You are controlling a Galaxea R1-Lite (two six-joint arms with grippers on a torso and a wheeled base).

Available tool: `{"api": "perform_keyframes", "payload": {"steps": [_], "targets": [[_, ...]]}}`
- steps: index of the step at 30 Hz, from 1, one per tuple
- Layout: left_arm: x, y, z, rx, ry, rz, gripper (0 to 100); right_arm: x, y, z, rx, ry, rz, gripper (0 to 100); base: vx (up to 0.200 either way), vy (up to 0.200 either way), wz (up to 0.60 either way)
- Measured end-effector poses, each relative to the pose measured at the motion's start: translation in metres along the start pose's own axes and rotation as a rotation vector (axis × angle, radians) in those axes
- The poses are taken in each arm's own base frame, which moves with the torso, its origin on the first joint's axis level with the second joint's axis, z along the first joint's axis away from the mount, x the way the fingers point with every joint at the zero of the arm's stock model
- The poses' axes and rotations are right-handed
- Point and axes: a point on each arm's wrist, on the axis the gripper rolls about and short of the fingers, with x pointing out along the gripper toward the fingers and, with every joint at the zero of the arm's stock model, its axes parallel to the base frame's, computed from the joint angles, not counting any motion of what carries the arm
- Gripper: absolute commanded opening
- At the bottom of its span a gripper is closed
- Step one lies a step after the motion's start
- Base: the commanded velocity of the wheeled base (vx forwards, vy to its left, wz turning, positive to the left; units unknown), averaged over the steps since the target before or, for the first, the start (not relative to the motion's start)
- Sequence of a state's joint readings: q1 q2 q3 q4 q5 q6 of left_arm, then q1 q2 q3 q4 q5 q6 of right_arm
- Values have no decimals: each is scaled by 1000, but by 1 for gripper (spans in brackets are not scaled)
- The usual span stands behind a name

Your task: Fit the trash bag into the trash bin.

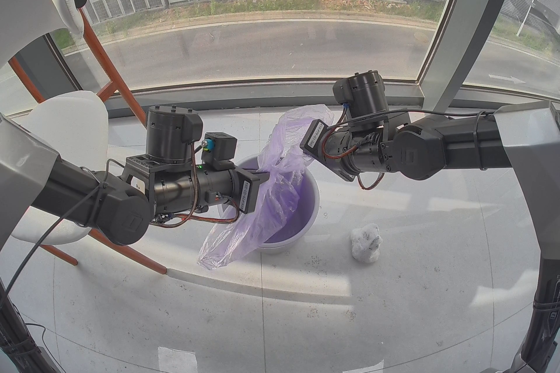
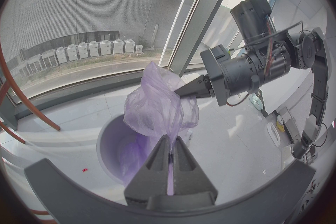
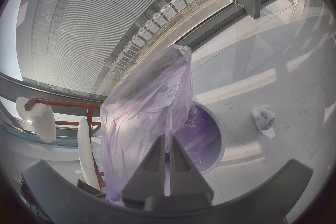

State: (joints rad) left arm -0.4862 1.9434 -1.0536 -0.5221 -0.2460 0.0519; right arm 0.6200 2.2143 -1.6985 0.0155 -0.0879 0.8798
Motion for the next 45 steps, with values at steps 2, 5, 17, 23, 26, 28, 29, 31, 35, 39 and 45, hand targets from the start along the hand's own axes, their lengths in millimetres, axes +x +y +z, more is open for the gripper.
{"api": "perform_keyframes", "payload": {"steps": [2,5,17,23,26,28,29,31,35,39,45], "targets": [[2,2,2,7,-33,6,0,1,0,0,-14,-2,3,0,0,0,0],[7,7,-1,8,-53,15,100,2,0,1,-57,-6,5,0,0,0,0],[16,15,-12,-84,-34,37,100,6,-4,3,-70,-11,0,0,0,0,0],[17,25,-11,-95,-66,68,100,6,-5,-1,-77,3,-7,0,0,0,0],[15,33,-7,-112,-121,88,100,6,-6,-2,-81,9,-13,0,0,0,0],[14,35,-7,-132,-133,93,100,7,-7,-4,-84,14,-16,0,0,0,0],[14,36,-7,-143,-136,94,100,7,-8,-4,-85,17,-19,0,0,0,0],[14,37,-7,-164,-138,96,100,7,-9,-5,-86,21,-25,0,0,0,0],[13,37,-8,-189,-137,95,100,7,-12,-9,-90,31,-33,0,0,0,0],[12,36,-12,-198,-122,90,100,7,-16,-9,-108,37,-43,0,0,0,0],[9,33,-21,-206,-94,85,100,8,-22,-5,-120,30,-56,0,0,0,0]]}}
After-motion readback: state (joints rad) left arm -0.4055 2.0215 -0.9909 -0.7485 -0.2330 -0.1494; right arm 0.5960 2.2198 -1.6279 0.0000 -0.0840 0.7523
